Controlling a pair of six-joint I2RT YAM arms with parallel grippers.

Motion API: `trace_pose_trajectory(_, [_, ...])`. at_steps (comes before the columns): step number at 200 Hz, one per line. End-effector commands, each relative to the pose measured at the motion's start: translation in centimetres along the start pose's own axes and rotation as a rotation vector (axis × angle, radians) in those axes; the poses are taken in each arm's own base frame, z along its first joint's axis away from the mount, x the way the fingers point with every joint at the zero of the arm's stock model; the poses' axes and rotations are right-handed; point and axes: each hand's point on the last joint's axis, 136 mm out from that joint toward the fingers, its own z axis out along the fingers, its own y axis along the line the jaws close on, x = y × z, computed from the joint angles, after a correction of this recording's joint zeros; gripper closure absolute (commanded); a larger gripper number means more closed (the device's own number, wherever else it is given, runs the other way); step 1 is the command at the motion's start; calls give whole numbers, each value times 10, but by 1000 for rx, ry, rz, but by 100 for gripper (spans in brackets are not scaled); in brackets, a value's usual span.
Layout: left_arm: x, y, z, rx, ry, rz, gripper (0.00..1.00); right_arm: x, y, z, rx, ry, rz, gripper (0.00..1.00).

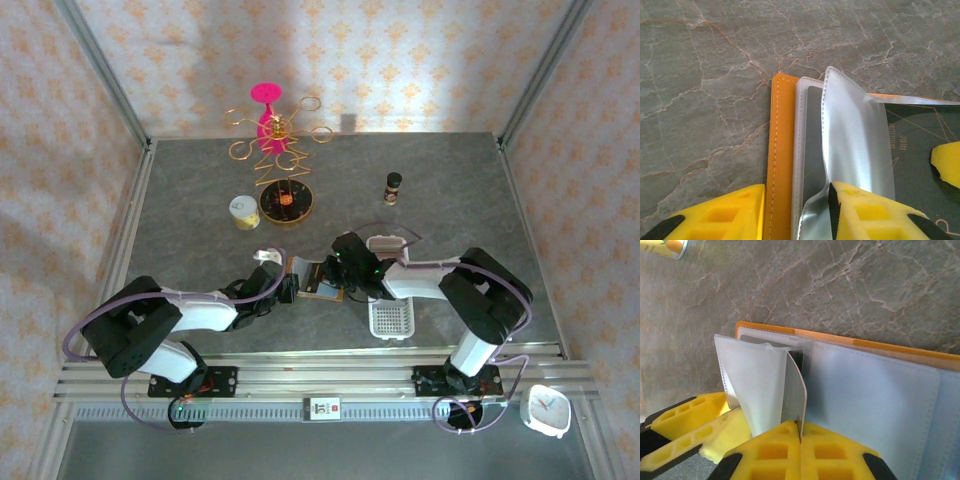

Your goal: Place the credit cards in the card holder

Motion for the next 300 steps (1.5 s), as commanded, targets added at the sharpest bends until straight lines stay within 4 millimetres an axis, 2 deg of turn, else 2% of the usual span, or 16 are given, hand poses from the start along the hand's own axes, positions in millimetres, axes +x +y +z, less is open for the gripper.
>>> trace_pose_trajectory(1, [-3,8,-7,-44,-22,-4,55,7,2,8,5,30,-38,100])
trace_pose_trajectory(30, [-14,10,-17,-43,-85,-41,41,9,-1,14,9,55,-42,100])
trace_pose_trajectory(50, [-20,8,-20,-24,-104,-60,40,11,-4,17,9,68,-40,100])
trace_pose_trajectory(83, [-30,16,-15,-41,-107,-115,48,11,-5,20,15,79,-41,100])
trace_pose_trajectory(96, [-31,21,-9,-46,-86,-138,56,11,-3,20,7,74,-39,100])
trace_pose_trajectory(119, [-23,27,1,-63,-37,-140,67,11,1,20,-13,77,-36,100])
trace_pose_trajectory(141, [-14,24,9,-50,12,-123,77,10,4,21,-29,77,-29,100])
trace_pose_trajectory(220, [2,27,7,-35,53,-145,77,-5,31,18,-199,14,98,100])
trace_pose_trajectory(253, [3,36,1,-69,36,-150,68,-9,22,24,-122,3,71,100])
trace_pose_trajectory(262, [2,37,0,-72,28,-152,68,-8,17,26,-98,7,60,96])
trace_pose_trajectory(283, [-1,39,-3,-76,11,-158,66,-5,5,28,-22,23,22,76])
trace_pose_trajectory(300, [-2,39,-4,-76,5,-163,66,-8,-4,25,44,9,-6,72])
